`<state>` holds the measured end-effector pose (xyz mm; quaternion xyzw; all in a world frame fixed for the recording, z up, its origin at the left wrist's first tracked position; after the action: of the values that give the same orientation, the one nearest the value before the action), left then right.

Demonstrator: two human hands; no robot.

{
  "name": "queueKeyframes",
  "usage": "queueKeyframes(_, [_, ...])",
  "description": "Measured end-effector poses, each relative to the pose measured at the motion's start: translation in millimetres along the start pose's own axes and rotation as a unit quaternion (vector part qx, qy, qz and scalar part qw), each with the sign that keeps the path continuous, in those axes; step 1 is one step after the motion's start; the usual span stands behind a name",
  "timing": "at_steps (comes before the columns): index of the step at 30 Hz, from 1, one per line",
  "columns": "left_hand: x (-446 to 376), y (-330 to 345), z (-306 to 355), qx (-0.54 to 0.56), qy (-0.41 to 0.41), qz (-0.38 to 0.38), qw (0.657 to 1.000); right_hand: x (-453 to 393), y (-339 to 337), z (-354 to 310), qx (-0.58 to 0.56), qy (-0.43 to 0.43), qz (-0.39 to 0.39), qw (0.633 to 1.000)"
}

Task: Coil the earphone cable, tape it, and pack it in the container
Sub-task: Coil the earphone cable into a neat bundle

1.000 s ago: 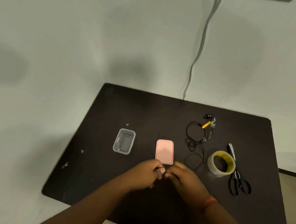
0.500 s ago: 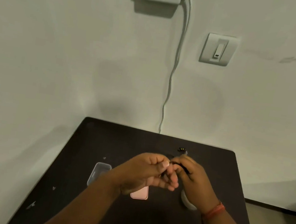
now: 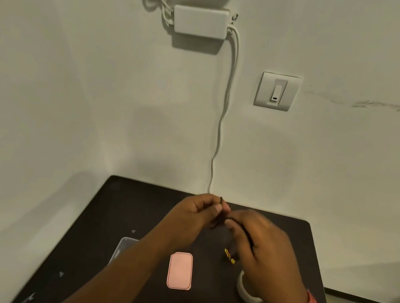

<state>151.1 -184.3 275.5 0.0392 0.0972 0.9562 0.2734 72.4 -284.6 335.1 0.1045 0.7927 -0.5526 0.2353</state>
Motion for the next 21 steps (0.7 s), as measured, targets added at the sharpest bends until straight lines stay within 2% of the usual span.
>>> queueKeyframes(3, [17, 15, -14, 0.032, -0.038, -0.064, 0.997, -21, -21, 14, 0.004, 0.006, 0.046, 0.999])
queueKeyframes(6, [31, 30, -9, 0.111, -0.032, -0.093, 0.989, -33, -15, 35, -0.033, 0.044, 0.051, 0.997])
queueKeyframes(10, [33, 35, 13, 0.15, 0.021, -0.081, 0.985, -19, 27, 48, -0.14, 0.095, -0.024, 0.985])
queueKeyframes(12, [28, 28, 25, 0.165, 0.045, -0.061, 0.983, -5, 44, 35, -0.168, 0.081, -0.049, 0.981])
queueKeyframes(18, [13, -1, 42, 0.117, 0.098, 0.039, 0.988, 18, 42, -18, -0.009, -0.027, -0.1, 0.995])
queueKeyframes(21, [10, -10, 32, 0.049, 0.09, 0.065, 0.993, 9, 8, -30, 0.019, -0.042, -0.054, 0.997])
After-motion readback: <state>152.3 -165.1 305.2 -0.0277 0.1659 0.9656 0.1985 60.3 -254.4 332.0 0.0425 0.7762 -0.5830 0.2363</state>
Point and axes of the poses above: each hand's wrist, its own x-axis away from the middle knuckle, its own y-axis out of the palm, z = x × y, the point moved 9 cm from there along -x, towards the middle knuckle, and after that the axes turned 14 degrees about x, right-handed, at the moved point
